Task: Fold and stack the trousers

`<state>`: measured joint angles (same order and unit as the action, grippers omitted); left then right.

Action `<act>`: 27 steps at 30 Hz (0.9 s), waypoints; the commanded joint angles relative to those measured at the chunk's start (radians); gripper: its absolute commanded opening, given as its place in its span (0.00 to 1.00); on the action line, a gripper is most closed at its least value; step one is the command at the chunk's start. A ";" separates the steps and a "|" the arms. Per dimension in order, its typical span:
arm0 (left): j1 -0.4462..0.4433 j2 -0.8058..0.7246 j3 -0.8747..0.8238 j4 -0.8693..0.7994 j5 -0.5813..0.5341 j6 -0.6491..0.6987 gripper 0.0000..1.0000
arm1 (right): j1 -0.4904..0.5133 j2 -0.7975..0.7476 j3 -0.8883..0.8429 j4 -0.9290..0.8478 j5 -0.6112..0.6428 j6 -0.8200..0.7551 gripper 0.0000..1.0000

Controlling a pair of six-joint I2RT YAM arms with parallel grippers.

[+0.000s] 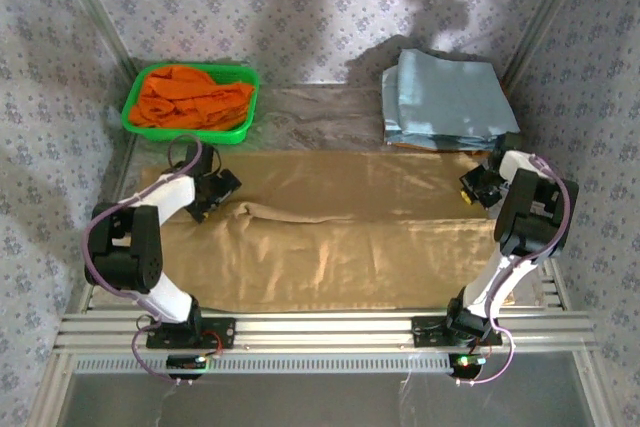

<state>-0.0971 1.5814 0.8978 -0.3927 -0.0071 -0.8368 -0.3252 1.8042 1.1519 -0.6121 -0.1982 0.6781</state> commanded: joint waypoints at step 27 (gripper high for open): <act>0.123 0.319 0.296 0.000 0.042 0.043 1.00 | 0.128 0.013 -0.135 0.072 -0.142 -0.031 0.00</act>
<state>0.0200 1.8446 1.1717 -0.4137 0.0143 -0.8112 -0.1604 1.7771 1.0115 -0.5224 -0.4133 0.6651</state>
